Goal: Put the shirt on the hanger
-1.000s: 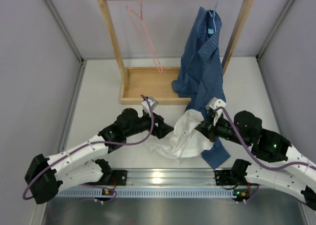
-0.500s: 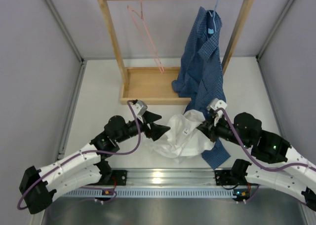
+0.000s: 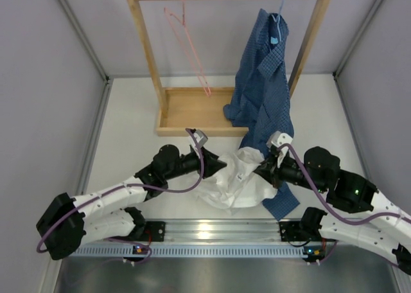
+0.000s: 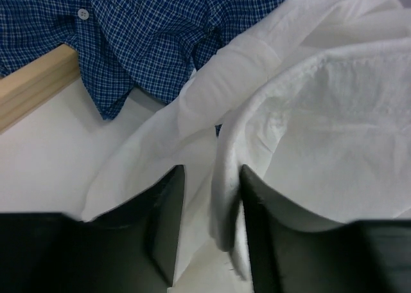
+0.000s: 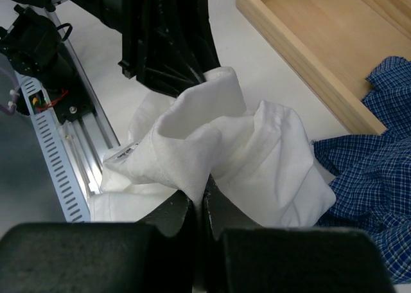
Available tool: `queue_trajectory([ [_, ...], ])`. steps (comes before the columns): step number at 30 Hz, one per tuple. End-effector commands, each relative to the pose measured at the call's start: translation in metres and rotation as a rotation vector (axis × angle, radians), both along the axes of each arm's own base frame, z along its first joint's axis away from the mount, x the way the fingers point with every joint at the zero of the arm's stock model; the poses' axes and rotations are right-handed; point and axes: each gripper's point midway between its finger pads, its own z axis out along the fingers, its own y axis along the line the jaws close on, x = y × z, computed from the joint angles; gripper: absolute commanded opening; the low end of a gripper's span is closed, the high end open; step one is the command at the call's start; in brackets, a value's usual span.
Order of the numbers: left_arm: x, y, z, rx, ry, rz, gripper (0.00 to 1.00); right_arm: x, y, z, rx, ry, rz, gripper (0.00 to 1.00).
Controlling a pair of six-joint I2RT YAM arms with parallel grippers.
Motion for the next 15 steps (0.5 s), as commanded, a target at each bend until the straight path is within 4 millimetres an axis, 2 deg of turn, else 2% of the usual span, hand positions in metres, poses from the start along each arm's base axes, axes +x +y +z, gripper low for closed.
queue_trajectory([
  [1,0.008,-0.006,0.044,-0.113,-0.121,-0.005,0.32,-0.004,0.009,0.023,0.077,-0.046,0.044,0.0],
  [2,0.008,-0.006,0.048,-0.12,-0.122,-0.001,0.2,-0.003,0.009,0.023,0.078,-0.045,0.037,0.0],
  [3,0.008,-0.003,0.052,-0.118,-0.117,0.009,0.0,0.001,0.009,0.021,0.071,-0.041,0.014,0.0],
  [4,0.009,-0.001,0.058,-0.119,-0.113,0.026,0.0,0.005,0.01,0.021,0.068,-0.04,0.0,0.0],
  [6,0.016,0.011,0.1,-0.156,-0.161,0.106,0.0,0.018,0.012,0.027,0.05,-0.045,-0.057,0.0],
  [7,0.019,0.02,0.098,-0.102,-0.132,0.154,0.0,0.023,0.012,0.031,0.038,-0.044,-0.083,0.0],
  [8,0.03,0.035,0.142,-0.137,-0.195,0.257,0.0,0.033,0.019,0.051,0.033,-0.061,-0.103,0.0],
  [9,0.028,0.052,0.172,-0.161,-0.233,0.314,0.0,0.046,0.015,0.065,0.023,-0.084,-0.174,0.0],
  [10,0.032,0.078,0.215,-0.162,-0.278,0.423,0.0,0.062,0.015,0.101,0.023,-0.112,-0.249,0.0],
  [12,0.024,0.107,0.265,-0.181,-0.333,0.499,0.0,0.069,0.022,0.142,0.045,-0.139,-0.259,0.0],
  [13,0.019,0.12,0.28,-0.162,-0.347,0.521,0.0,0.072,0.027,0.162,0.053,-0.156,-0.251,0.0],
  [14,0.014,0.131,0.305,-0.162,-0.399,0.537,0.0,0.076,0.035,0.202,0.088,-0.176,-0.249,0.0],
  [15,-0.005,0.155,0.361,-0.254,-0.468,0.552,0.0,0.076,0.037,0.223,0.11,-0.19,-0.247,0.0],
])
